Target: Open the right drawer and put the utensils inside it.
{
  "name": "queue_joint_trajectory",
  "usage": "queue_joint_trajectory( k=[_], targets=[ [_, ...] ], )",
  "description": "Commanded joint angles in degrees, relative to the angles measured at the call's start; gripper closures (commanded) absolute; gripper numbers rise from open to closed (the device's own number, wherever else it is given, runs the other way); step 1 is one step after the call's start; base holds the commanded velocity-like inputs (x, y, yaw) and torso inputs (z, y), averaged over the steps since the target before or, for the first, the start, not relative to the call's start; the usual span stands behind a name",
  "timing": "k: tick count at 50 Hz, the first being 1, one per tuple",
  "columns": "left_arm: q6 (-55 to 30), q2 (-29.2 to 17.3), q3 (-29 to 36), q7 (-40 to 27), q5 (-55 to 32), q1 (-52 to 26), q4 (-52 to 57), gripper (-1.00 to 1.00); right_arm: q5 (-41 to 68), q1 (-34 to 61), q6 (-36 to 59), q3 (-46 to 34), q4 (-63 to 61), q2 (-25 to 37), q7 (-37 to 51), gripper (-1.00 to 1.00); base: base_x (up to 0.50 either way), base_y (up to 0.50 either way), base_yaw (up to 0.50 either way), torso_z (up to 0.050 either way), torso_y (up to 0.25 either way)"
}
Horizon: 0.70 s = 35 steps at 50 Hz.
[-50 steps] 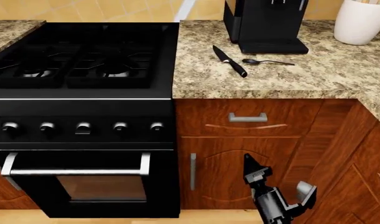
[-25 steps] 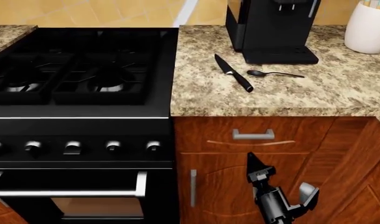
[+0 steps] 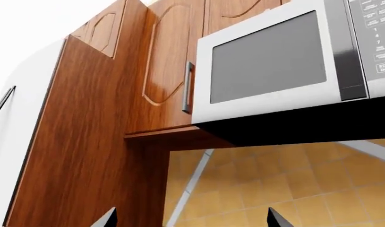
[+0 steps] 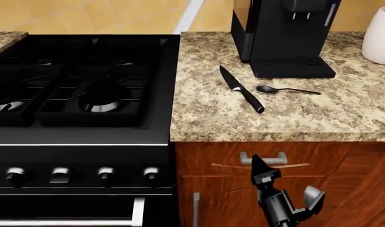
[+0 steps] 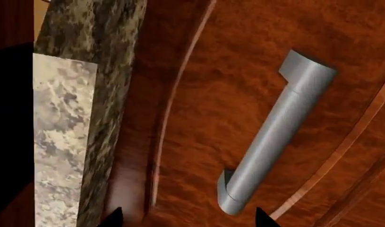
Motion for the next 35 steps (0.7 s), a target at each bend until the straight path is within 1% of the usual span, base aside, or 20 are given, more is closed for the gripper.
queue_joint_trajectory(
  k=[1,9,19,24,31,35],
  targets=[
    [-0.1,0.1,-0.4,0.2,-0.5,0.0,0.0,-1.0,1.0,0.1,-0.3,-0.3,0.2,0.2,0.5,-1.0,0.25,0.0,0.0,0.0,0.0],
    [-0.2,0.7,-1.4,0.8,-1.3,0.0,0.0,-1.0,1.1,1.0,-0.2,-0.4,2.2,0.5,4.2,-1.0,0.0,0.0,0.0,0.0,0.0],
    [-0.3,0.2,-0.8,0.1,-0.6,0.0,0.0,-1.0,0.5,1.6,-1.4,-0.5,3.9,0.4,7.2,-1.0,0.0,0.0,0.0,0.0,0.0],
    [-0.4,0.0,-0.6,0.0,-0.4,0.0,0.0,-1.0,2.4,3.0,0.7,-0.4,5.1,1.3,9.1,-1.0,0.0,0.0,0.0,0.0,0.0],
    [-0.3,0.4,-1.7,0.7,-1.3,0.0,0.0,-1.0,3.6,7.4,1.6,-0.4,10.6,1.6,9.2,-1.0,0.0,0.0,0.0,0.0,0.0],
    [-0.2,0.0,-1.0,0.3,-0.7,0.0,0.0,-1.0,4.5,11.1,5.2,-1.9,15.2,2.7,8.3,-1.0,0.0,0.0,0.0,0.0,0.0]
  ],
)
